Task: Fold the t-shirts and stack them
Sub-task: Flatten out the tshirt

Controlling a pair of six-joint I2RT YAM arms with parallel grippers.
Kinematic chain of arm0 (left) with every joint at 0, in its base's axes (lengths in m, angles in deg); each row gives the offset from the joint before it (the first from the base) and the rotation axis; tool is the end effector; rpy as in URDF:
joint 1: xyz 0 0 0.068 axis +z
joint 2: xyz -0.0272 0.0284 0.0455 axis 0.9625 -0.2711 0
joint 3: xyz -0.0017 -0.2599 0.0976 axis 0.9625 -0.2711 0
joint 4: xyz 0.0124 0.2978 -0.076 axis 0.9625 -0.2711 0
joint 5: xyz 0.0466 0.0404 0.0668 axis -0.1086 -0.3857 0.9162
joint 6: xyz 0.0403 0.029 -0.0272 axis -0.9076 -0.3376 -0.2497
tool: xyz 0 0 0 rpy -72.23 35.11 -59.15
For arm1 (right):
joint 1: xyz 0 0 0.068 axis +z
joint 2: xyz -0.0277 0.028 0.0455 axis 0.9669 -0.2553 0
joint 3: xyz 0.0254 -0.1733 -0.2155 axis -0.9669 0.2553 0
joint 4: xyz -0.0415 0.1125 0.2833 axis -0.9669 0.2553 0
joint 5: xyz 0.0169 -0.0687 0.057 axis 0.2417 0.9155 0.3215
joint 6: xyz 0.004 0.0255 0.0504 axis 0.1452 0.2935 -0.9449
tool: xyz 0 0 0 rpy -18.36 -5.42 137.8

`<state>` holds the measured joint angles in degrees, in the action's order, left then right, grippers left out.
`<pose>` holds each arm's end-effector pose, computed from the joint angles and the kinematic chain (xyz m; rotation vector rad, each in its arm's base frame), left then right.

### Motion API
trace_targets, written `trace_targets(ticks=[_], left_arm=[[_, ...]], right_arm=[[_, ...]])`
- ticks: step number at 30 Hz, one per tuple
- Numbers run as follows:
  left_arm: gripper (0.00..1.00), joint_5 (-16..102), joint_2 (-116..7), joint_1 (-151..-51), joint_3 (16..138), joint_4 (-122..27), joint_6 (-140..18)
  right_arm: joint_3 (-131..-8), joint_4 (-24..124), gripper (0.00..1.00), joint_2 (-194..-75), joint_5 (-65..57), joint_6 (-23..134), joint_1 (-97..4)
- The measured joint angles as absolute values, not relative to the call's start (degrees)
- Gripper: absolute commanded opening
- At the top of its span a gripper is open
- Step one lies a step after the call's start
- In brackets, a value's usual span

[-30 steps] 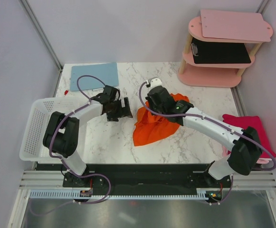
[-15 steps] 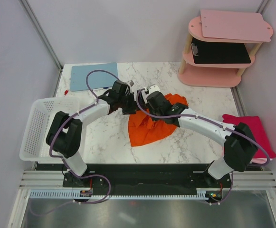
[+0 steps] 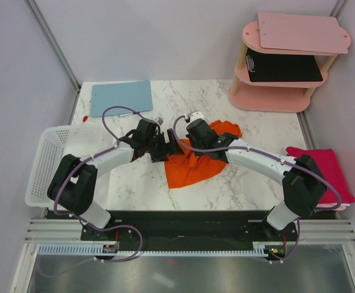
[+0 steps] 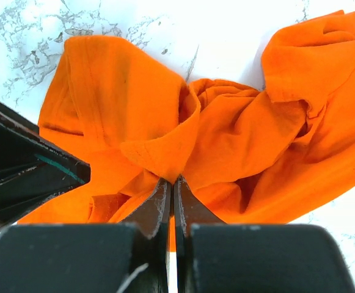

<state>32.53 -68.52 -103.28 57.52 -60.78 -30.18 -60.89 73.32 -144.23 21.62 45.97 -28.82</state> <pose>0.3117 -0.1876 0.1696 -0.1345 2.5817 -0.9239 0.2793 0.2758 0.2350 -0.4727 2.3125 0.1559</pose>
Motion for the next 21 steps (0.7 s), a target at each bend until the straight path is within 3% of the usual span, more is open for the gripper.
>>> trace_targets(ticks=[7,21], left_arm=[[0.9,30.8,-70.2,-103.3,49.3,-50.6,-24.6],[0.86,28.3,-75.1,-104.0,48.7,-39.4,-20.8]], right_arm=[[-60.9,73.2,0.02,-144.6,21.8,46.0,-28.9],[-60.8,72.9,0.02,-144.6,21.8,46.0,-29.0]])
